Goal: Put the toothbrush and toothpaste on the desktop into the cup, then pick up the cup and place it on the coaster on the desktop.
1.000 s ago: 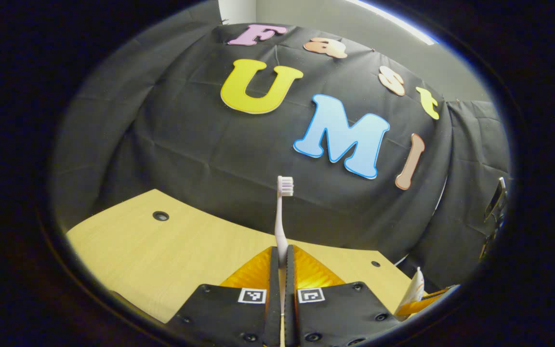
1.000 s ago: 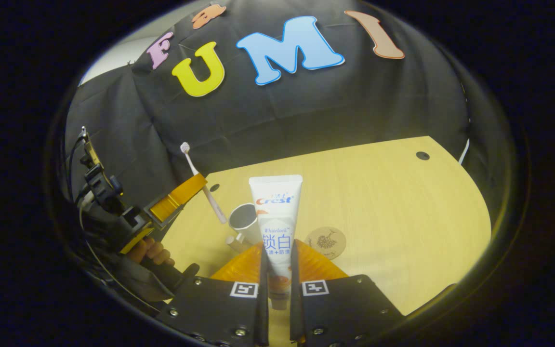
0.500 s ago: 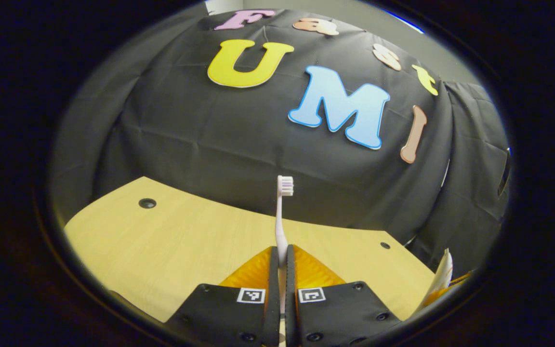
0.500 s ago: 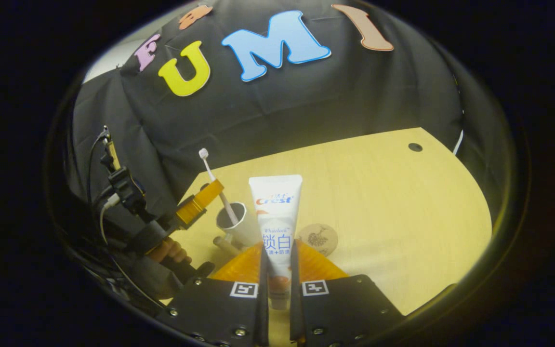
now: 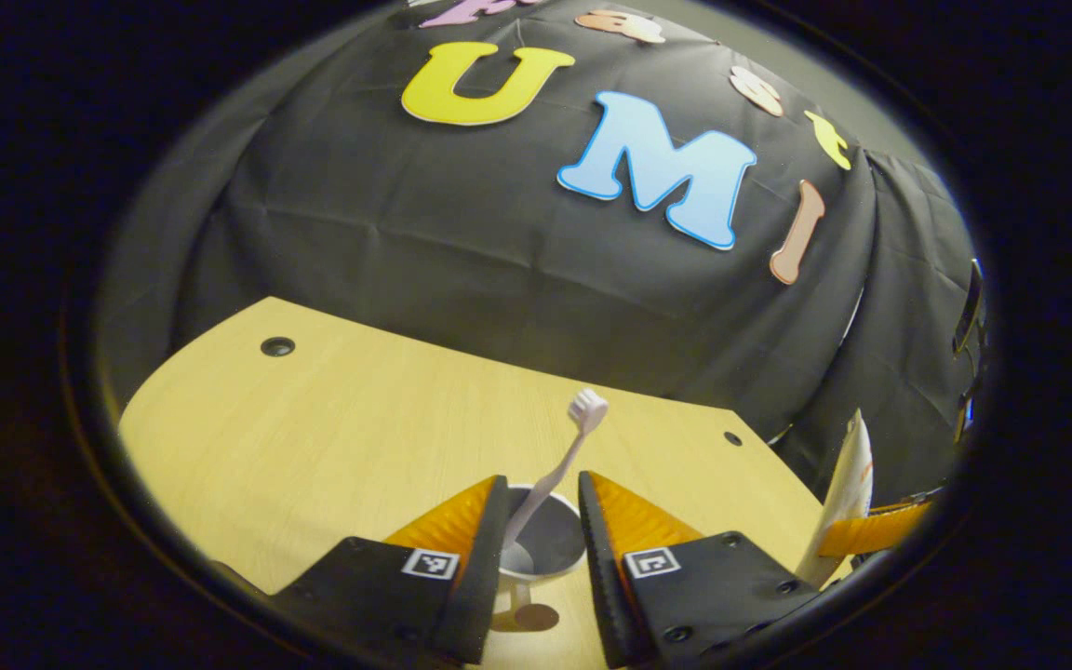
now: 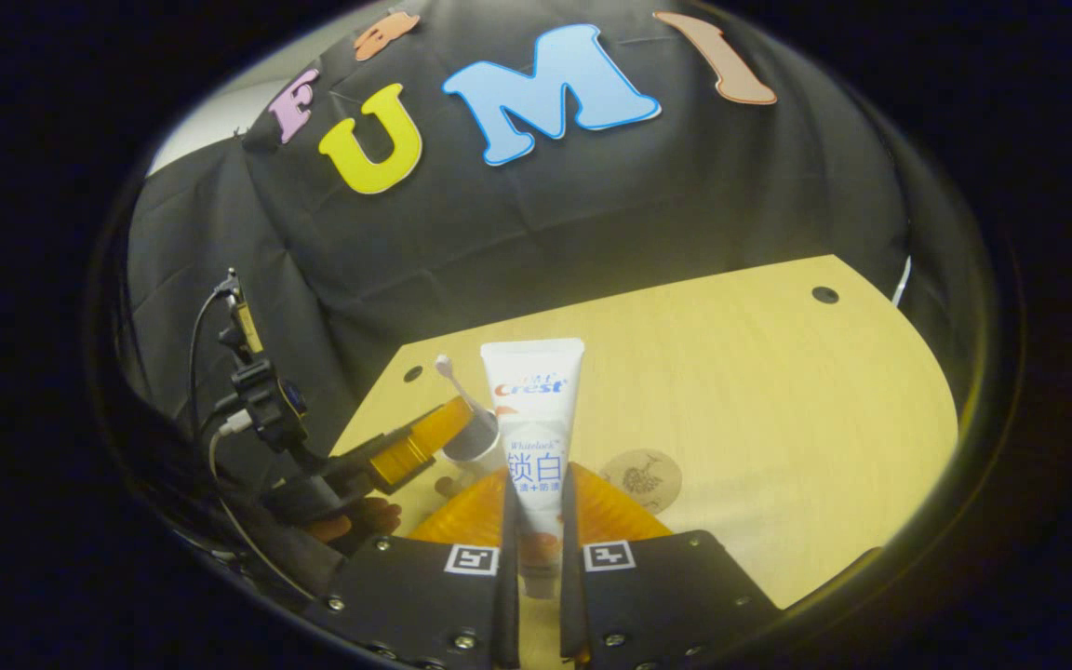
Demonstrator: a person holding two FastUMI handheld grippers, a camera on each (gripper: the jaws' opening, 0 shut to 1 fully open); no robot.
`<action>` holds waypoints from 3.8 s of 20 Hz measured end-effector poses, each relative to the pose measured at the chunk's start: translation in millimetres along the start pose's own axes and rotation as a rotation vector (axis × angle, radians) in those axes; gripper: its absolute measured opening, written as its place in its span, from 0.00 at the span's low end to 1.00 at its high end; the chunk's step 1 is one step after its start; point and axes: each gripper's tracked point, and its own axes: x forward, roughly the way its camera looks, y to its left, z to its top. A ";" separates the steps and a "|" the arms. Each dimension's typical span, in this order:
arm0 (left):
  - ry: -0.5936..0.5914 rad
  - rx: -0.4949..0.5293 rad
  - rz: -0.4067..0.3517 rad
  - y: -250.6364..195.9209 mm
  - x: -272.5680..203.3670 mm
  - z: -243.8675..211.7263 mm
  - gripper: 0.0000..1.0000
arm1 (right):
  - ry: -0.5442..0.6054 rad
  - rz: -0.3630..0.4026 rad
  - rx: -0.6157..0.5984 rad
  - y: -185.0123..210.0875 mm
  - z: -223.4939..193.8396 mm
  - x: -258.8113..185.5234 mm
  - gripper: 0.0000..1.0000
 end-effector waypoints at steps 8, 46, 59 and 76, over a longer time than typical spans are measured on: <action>0.007 0.047 0.045 20.5 -37.0 7.3 0.90 | -0.081 0.054 -0.034 36.2 30.5 33.6 0.18; 0.165 -0.041 -0.014 35.0 -95.1 -44.2 0.90 | -0.188 0.054 -0.379 95.3 32.3 131.6 0.76; 0.243 0.028 -0.004 15.8 -61.4 -58.5 0.90 | -0.280 -0.006 -0.311 53.4 82.0 48.9 0.76; 0.553 0.079 0.153 26.6 -25.5 -106.3 0.89 | -0.262 -0.136 -0.371 -27.2 81.5 5.9 0.76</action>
